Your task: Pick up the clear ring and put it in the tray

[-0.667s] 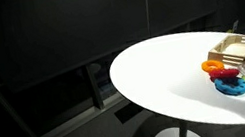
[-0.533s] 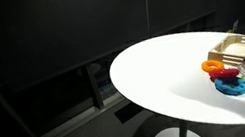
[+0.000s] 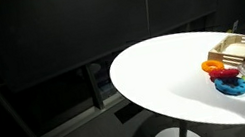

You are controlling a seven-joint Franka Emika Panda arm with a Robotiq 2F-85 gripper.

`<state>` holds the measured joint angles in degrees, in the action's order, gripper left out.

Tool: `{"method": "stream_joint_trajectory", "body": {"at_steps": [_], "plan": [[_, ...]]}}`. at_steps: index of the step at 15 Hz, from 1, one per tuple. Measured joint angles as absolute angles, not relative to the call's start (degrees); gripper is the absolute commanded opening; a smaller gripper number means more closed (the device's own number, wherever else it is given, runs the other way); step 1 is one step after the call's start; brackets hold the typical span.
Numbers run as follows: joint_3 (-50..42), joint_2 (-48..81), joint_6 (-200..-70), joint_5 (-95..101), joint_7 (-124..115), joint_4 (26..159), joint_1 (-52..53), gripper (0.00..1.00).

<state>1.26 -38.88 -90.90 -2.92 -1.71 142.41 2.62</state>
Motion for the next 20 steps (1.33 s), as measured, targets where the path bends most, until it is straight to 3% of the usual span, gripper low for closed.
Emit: {"method": "stream_joint_trajectory", "body": {"at_steps": [9, 20], "plan": [[2.0, -36.2, -99.1, -2.9, -4.5, 139.6, 2.0, 1.0], [2.6, -23.2, -113.9, -2.9, -14.1, 141.4, -0.8, 1.0]]}}
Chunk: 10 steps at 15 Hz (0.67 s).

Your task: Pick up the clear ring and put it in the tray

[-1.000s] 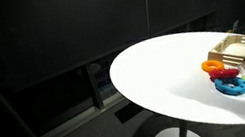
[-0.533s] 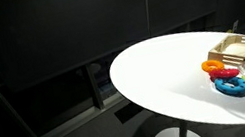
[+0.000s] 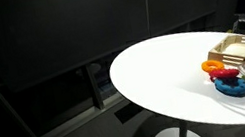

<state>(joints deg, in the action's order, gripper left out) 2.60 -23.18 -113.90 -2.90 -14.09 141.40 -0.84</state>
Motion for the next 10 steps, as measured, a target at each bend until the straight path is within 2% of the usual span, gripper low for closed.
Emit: {"method": "stream_joint_trajectory", "body": {"at_steps": [10], "plan": [[2.5, -20.6, -115.2, -2.9, -15.5, 142.1, -1.4, 1.0]]}}
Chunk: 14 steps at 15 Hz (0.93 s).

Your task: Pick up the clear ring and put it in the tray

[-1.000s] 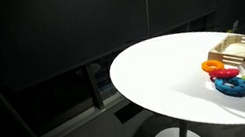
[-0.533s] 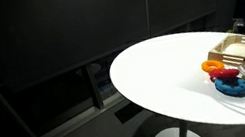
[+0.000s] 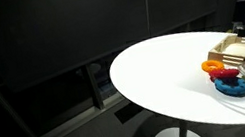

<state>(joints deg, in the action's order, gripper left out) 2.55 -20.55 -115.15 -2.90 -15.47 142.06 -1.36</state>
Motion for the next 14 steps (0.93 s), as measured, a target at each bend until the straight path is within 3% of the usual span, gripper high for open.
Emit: {"method": "stream_joint_trajectory", "body": {"at_steps": [6, 14], "plan": [[2.0, -20.1, -118.9, -4.5, -18.1, 145.6, -1.6, 1.0], [0.8, -18.6, -137.0, -8.3, -19.1, 153.4, -2.0, 1.0]]}}
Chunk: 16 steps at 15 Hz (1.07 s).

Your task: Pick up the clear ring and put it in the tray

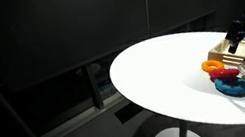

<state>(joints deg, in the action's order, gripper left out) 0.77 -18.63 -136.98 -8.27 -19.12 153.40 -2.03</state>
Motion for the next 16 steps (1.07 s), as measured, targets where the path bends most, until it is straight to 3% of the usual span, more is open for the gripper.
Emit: {"method": "stream_joint_trajectory", "body": {"at_steps": [12, 13, 14, 16], "plan": [[1.3, -12.4, -146.5, -10.7, -19.1, 156.7, -1.3, 1.0], [1.4, -11.9, -146.9, -10.7, -19.2, 156.8, -1.2, 0.95], [1.4, -11.4, -147.2, -10.7, -19.2, 156.8, -1.2, 0.74], [1.4, -10.5, -147.8, -10.7, -19.2, 156.8, -1.2, 0.69]]}}
